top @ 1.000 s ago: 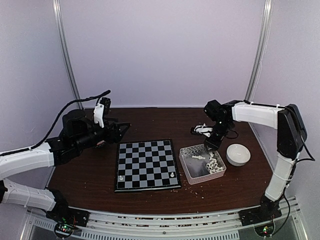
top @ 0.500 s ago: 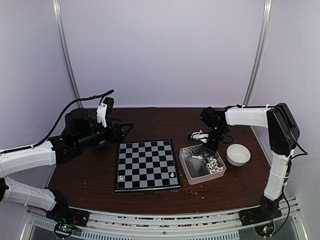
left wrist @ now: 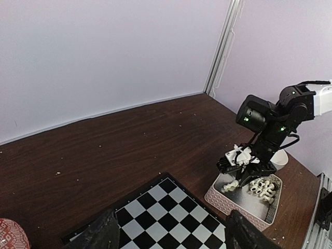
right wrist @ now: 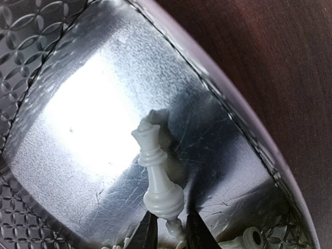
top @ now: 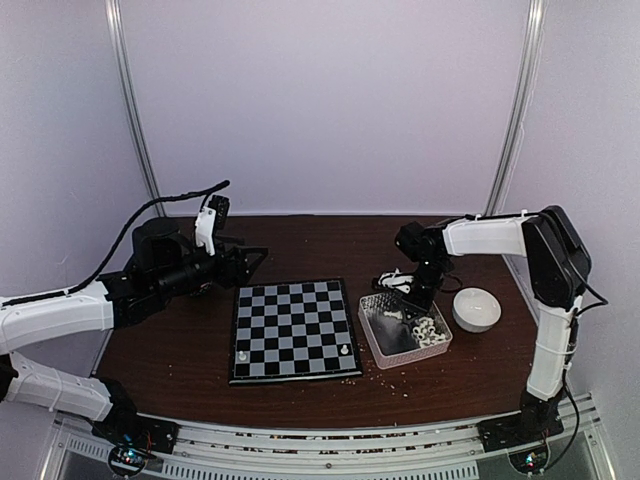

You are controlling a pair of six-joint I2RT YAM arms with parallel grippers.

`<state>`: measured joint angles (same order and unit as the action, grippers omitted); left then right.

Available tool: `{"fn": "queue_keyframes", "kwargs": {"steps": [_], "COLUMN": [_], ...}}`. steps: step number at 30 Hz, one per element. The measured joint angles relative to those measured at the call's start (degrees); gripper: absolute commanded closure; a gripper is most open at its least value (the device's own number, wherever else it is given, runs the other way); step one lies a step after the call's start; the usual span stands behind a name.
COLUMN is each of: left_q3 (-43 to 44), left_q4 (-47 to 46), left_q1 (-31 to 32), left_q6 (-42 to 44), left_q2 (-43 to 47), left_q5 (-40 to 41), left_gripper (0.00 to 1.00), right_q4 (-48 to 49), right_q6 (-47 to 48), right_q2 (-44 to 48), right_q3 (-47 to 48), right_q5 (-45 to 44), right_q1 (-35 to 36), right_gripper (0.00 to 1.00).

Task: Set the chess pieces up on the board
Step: Pick up the chess piece from the storage box.

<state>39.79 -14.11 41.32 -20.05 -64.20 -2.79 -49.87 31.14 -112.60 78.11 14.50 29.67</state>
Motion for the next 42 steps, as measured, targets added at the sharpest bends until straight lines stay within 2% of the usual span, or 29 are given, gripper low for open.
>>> {"fn": "queue_keyframes", "kwargs": {"steps": [4, 13, 20, 25, 28, 34, 39, 42], "left_q3": [0.0, 0.17, 2.36, 5.99, 10.64, 20.04, 23.61, 26.97], "left_q4": [-0.02, -1.53, -4.35, -10.62, -13.97, -18.88, -17.09, -11.41], "left_q1": [0.0, 0.0, 0.0, 0.0, 0.0, 0.04, 0.74, 2.38], "left_q6": [0.0, -0.44, -1.16, -3.15, -5.97, -12.41, -14.23, -12.07], "left_q2": [0.0, -1.44, -5.77, -12.66, -19.15, -30.16, -34.03, -35.3], "left_q5": [0.0, -0.11, -4.17, -14.86, -24.26, -39.78, -45.86, -47.15], "left_gripper": [0.28, 0.28, 0.28, 0.32, 0.38, 0.4, 0.43, 0.42], "right_q4": [0.07, 0.63, -0.02, -1.38, -2.58, -5.49, -6.14, -6.27], "right_q6": [0.02, -1.22, -1.05, 0.39, 1.49, 4.37, 4.98, 4.96], "right_q2": [-0.09, 1.4, 12.81, 20.22, 21.64, 23.56, 23.56, 23.54], "right_q3": [0.0, -1.22, -3.54, -3.13, -2.21, 2.08, 2.64, 2.64], "right_q5": [0.28, 2.47, 7.63, 16.48, 19.78, 23.87, 24.17, 24.22], "right_q1": [0.0, 0.0, -0.02, 0.07, 0.37, 3.15, 6.75, 8.28], "right_gripper": [1.0, 1.0, 1.0, 1.0, 1.0, 1.0, 1.0, 1.0]}}
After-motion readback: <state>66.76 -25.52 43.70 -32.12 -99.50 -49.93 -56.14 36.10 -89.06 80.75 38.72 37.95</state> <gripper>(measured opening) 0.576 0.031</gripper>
